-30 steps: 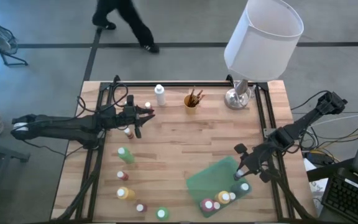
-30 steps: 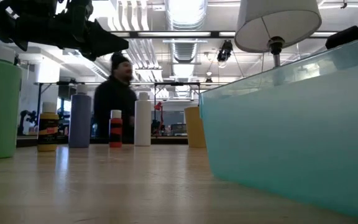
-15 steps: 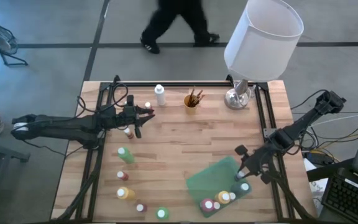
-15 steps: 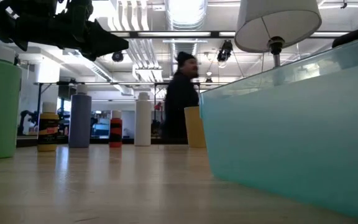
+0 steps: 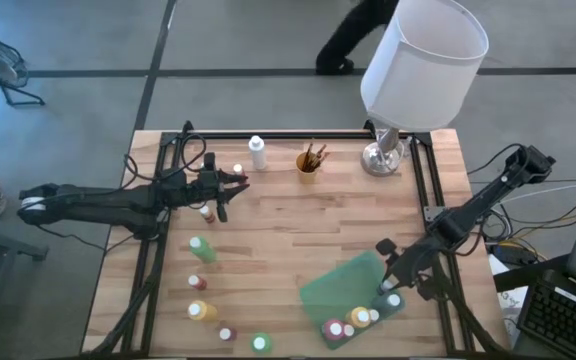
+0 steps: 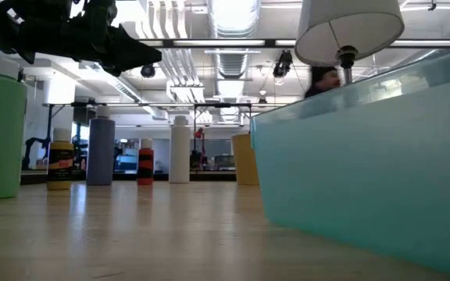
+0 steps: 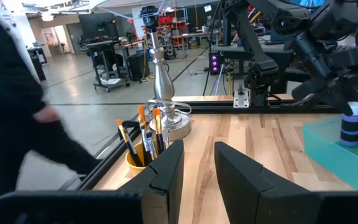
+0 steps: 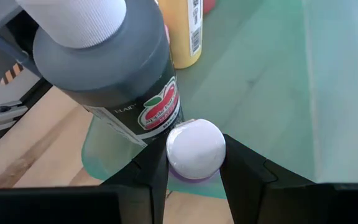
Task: Pick & Place Paint Supplies
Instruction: Put the purple paint bottle into the green bin
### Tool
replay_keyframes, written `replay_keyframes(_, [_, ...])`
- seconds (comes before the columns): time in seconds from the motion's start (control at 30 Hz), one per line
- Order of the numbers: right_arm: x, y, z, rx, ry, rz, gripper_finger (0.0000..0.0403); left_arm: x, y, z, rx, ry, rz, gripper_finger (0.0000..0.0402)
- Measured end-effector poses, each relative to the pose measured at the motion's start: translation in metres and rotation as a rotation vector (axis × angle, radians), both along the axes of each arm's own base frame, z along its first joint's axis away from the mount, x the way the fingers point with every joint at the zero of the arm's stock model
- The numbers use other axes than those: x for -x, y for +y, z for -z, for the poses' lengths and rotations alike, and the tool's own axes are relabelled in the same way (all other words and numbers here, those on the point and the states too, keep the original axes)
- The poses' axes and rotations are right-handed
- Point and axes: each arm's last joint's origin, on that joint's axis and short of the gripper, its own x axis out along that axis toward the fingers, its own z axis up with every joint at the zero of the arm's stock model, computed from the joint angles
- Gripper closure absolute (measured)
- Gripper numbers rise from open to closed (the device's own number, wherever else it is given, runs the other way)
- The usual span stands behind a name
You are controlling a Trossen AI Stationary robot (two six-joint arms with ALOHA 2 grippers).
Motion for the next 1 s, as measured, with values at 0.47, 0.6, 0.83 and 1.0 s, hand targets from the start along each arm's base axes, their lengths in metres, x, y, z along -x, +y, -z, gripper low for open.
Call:
replay_keyframes(0.47, [-0.0014,0.0022,0.0024,-0.034,0.044,0.014,0.0283,0.0,0.0,0.0001,0.0,0.001,0.0,0.0305])
replay_keyframes(0.6, [-0.0006,0.0022,0.0033,-0.046,0.065,0.016,0.0262,0.0,-0.0001,0.0,0.0,0.0,0.001,0.0305])
replay_keyframes(0.83, [-0.0005,0.0021,0.0033,-0.05,0.068,0.018,0.0264,0.0,-0.0001,0.0,0.0,0.0,0.001,0.0305])
replay_keyframes(1.0, [-0.0002,0.0025,0.0033,-0.06,0.076,0.008,0.027,0.0,-0.0001,0.0001,0.0,0.0,0.001,0.0305])
